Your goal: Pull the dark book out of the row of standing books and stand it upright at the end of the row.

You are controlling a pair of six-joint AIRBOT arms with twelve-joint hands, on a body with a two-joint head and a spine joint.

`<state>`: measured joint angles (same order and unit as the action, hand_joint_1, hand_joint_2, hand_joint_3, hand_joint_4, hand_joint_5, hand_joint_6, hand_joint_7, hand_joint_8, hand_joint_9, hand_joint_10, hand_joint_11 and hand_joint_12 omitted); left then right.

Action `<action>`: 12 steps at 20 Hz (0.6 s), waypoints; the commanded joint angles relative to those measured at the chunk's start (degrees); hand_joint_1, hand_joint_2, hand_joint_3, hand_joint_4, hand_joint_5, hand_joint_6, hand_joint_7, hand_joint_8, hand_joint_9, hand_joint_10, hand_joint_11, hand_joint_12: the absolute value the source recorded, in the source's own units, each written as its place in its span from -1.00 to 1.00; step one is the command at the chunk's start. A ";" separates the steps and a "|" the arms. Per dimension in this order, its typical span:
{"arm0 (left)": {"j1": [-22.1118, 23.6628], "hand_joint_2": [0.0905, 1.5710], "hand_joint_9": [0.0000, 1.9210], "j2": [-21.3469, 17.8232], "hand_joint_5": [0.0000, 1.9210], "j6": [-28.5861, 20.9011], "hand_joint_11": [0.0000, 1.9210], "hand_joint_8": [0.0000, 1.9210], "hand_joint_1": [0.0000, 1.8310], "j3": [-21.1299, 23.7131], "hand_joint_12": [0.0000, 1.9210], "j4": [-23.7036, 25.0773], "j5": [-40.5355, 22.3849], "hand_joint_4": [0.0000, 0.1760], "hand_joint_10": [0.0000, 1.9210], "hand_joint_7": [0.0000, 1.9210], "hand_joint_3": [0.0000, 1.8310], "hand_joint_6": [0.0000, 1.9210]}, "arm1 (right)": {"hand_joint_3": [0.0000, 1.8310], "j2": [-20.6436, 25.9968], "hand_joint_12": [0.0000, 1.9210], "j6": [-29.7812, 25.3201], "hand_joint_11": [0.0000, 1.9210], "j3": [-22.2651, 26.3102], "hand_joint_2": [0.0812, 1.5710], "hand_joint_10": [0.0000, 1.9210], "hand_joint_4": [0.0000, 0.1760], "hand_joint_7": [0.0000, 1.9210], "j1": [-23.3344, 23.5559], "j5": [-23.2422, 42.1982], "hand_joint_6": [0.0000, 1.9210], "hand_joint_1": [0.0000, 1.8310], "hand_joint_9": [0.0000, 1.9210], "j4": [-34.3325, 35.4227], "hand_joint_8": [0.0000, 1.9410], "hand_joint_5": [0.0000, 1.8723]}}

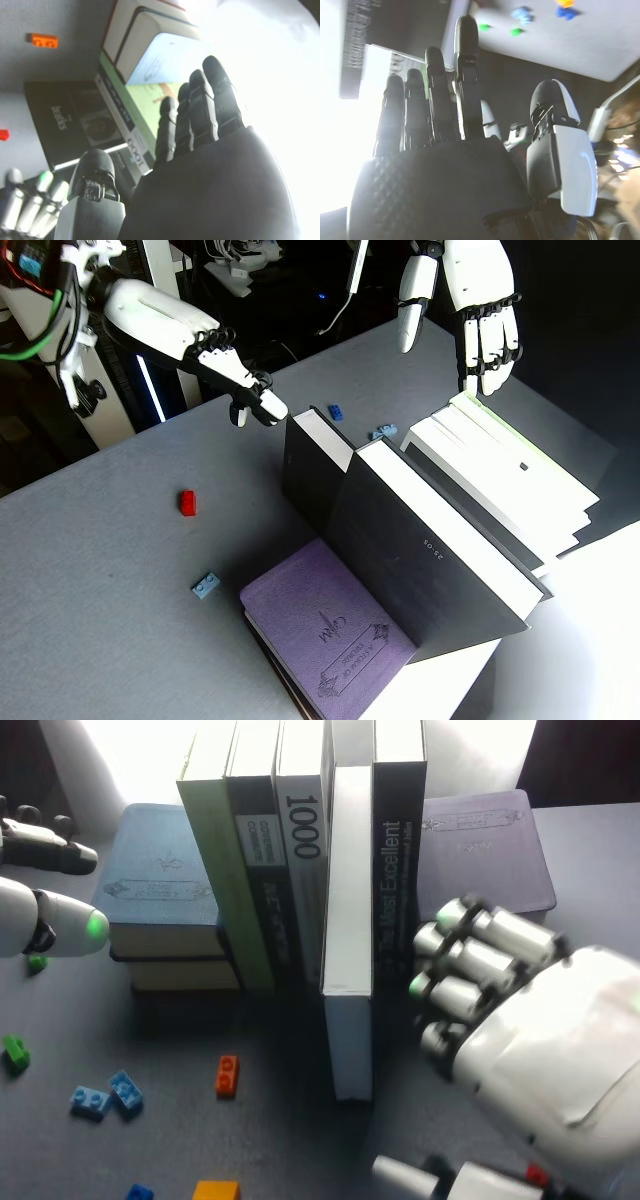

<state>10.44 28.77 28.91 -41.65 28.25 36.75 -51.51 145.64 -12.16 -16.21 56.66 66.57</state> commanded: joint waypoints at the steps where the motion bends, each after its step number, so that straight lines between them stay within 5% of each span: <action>1: 0.40 0.62 -0.85 -0.51 -0.83 0.33 -1.00 -1.00 -1.00 -0.17 -0.45 1.88 -4.28 -0.44 -1.00 -0.86 -0.99 -0.99 | -1.00 0.91 -0.70 0.39 -1.00 0.52 0.43 -0.99 -1.00 -0.53 0.83 3.54 -0.39 -1.00 -0.84 -4.17 -0.99 -0.18; 3: 0.41 0.57 -0.85 -0.51 -0.85 0.33 -1.00 -1.00 -1.00 -0.17 -0.43 1.88 -4.35 -0.38 -1.00 -0.87 -1.00 -1.00 | -1.00 2.90 -0.86 0.43 -1.00 0.50 0.42 -1.00 -1.00 -0.59 0.83 3.86 -0.33 -1.00 -0.86 -4.18 -1.00 -0.25; 5: 0.43 0.58 -0.83 -0.50 -0.82 0.33 -0.99 -0.99 -1.00 -0.21 -0.42 1.88 -4.43 -0.32 -0.99 -0.86 -1.00 -0.99 | -1.00 6.82 -0.77 -0.44 -1.00 0.48 0.43 -0.99 -1.00 -0.59 0.05 2.92 -0.32 -1.00 -0.84 -4.21 -1.00 -0.23; 11: 0.50 0.61 -0.83 -0.50 -0.82 0.50 -0.98 -1.00 -1.00 -0.17 -0.47 1.85 -4.58 -0.38 -1.00 -0.85 -1.00 -1.00 | -1.00 15.57 -0.67 -13.49 -1.00 -0.63 0.44 -0.99 -1.00 -0.53 -5.72 -0.51 -0.38 -1.00 -0.83 -17.02 -1.00 -0.18; 12: 0.67 0.60 -0.85 -0.49 -0.85 0.50 -1.00 -1.00 -1.00 -0.17 -0.47 1.85 -4.58 -0.36 -1.00 -0.86 -1.00 -1.00 | -1.00 16.01 -0.82 -15.31 -1.00 -1.07 0.43 -0.99 -1.00 -0.56 -5.45 -0.92 -0.38 -1.00 -0.87 -16.92 -1.00 -0.21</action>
<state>10.44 28.77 29.12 -41.65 28.18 36.42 -36.01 130.34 -13.21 -22.17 52.16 52.77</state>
